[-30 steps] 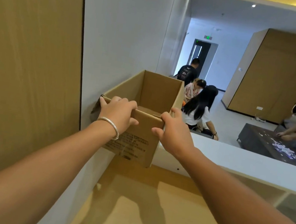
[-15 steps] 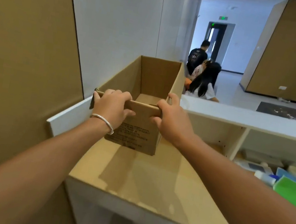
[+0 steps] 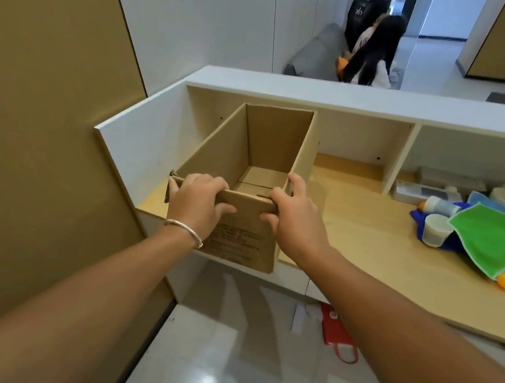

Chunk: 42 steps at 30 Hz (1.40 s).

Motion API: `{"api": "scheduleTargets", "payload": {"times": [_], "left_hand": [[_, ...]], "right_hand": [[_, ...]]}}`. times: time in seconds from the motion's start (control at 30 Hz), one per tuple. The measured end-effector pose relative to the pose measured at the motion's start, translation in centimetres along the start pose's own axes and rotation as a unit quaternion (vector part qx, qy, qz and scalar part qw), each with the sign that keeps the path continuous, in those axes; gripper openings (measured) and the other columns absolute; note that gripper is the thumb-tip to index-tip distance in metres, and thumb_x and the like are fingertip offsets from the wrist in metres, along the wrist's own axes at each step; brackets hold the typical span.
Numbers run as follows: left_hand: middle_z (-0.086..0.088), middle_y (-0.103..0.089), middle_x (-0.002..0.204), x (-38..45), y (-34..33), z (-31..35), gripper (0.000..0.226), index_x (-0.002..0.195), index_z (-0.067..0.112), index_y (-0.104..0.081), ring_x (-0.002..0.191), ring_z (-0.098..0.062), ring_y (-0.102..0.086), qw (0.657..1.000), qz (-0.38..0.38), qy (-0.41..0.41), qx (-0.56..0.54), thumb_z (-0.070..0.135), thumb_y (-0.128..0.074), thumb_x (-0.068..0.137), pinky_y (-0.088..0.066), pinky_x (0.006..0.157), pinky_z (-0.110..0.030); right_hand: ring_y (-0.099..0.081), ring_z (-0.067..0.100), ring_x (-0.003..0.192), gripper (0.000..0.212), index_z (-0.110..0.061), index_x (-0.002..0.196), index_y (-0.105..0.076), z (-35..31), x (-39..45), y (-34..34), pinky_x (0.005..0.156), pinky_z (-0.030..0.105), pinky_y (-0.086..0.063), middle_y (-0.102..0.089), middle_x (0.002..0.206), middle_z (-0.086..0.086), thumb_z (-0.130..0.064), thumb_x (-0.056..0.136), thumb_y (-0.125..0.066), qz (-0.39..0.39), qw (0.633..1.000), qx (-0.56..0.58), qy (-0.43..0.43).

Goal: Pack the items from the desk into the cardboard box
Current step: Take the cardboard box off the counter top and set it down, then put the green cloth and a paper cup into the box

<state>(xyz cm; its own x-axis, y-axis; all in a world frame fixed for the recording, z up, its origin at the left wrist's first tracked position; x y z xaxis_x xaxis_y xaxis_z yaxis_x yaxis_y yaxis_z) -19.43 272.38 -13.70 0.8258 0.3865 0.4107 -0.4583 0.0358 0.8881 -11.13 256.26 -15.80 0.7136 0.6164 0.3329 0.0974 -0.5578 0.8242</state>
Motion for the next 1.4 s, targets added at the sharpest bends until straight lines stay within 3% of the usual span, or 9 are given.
{"api": "scheduleTargets", "payload": {"times": [0.4, 0.57, 0.7, 0.8, 1.07, 1.4], "left_hand": [[0.012, -0.053, 0.089, 2.9, -10.3, -1.2, 0.02, 0.084, 0.03, -0.06, 0.104, -0.018, -0.049, 0.999, -0.049, 0.005, -0.021, 0.04, -0.074, 0.075, -0.017, 0.108, -0.066], [0.002, -0.058, 0.114, 3.2, -12.5, -0.4, 0.028, 0.098, 0.025, -0.064, 0.13, -0.023, -0.036, 0.996, -0.091, 0.015, -0.021, 0.037, -0.075, 0.076, -0.011, 0.108, -0.069], [-0.006, -0.041, 0.144, 3.0, -13.2, 0.9, 0.061, 0.127, 0.028, -0.051, 0.144, -0.028, -0.014, 0.992, -0.12, -0.029, 0.026, 0.061, -0.06, 0.077, -0.004, 0.109, -0.067], [-0.007, -0.033, 0.15, 3.3, -12.4, 4.5, 0.069, 0.136, 0.028, -0.041, 0.145, -0.028, -0.012, 0.988, -0.098, -0.123, -0.005, 0.069, -0.045, 0.08, -0.006, 0.111, -0.065], [-0.008, -0.031, 0.152, 4.4, -14.9, 17.5, 0.061, 0.142, 0.023, -0.038, 0.145, -0.024, -0.015, 0.944, -0.138, -0.255, -0.158, 0.052, -0.049, 0.089, -0.011, 0.118, -0.048], [-0.01, -0.035, 0.148, 8.0, -27.6, 31.9, 0.068, 0.146, 0.017, -0.033, 0.139, -0.026, -0.028, 0.946, -0.252, -0.16, -0.127, 0.04, -0.06, 0.087, -0.024, 0.113, -0.042]], "right_hand": [[-0.046, 0.032, 0.125, 0.018, -0.022, 0.096, -0.056, 6.6, 2.3, -6.1, 0.094, 0.044, -0.048, -0.02, 0.156, 0.008, -0.033, 0.086, -0.067, -0.036, 0.997, -0.028, -0.054], [-0.045, 0.031, 0.126, 0.029, -0.022, 0.109, -0.053, 8.5, 3.0, -6.8, 0.09, 0.041, -0.05, -0.019, 0.157, 0.01, -0.034, 0.087, -0.067, -0.063, 0.994, -0.063, -0.066], [-0.044, 0.025, 0.13, 0.051, -0.027, 0.134, -0.042, 10.5, 2.3, -5.1, 0.097, 0.042, -0.046, -0.028, 0.154, 0.003, -0.048, 0.09, -0.057, -0.078, 0.994, -0.063, -0.051], [-0.047, 0.026, 0.127, 0.051, -0.021, 0.138, -0.045, 12.5, 1.2, -3.1, 0.101, 0.043, -0.042, -0.04, 0.148, 0.005, -0.045, 0.093, -0.052, -0.071, 0.993, -0.079, -0.042], [-0.04, 0.03, 0.132, 0.048, -0.018, 0.135, -0.049, 23.3, -2.0, 2.0, 0.107, 0.047, -0.033, -0.041, 0.147, 0.013, -0.039, 0.092, -0.057, -0.051, 0.981, -0.122, -0.144], [-0.044, 0.036, 0.125, 0.051, -0.014, 0.132, -0.053, 43.5, -4.3, 9.5, 0.101, 0.048, -0.037, -0.046, 0.141, 0.017, -0.033, 0.087, -0.065, -0.062, 0.973, -0.118, -0.19]]}}
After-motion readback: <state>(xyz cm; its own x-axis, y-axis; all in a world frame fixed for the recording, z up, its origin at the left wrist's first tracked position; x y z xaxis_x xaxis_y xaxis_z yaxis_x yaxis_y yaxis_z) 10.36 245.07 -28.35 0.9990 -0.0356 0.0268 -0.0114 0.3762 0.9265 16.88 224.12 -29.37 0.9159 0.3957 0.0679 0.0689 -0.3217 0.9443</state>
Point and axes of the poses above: each hand's wrist, its own x-axis towards the middle knuckle, its own y-axis out of the back of the hand, z = x × y, the point moved 5 cm from there along x, towards the middle knuckle
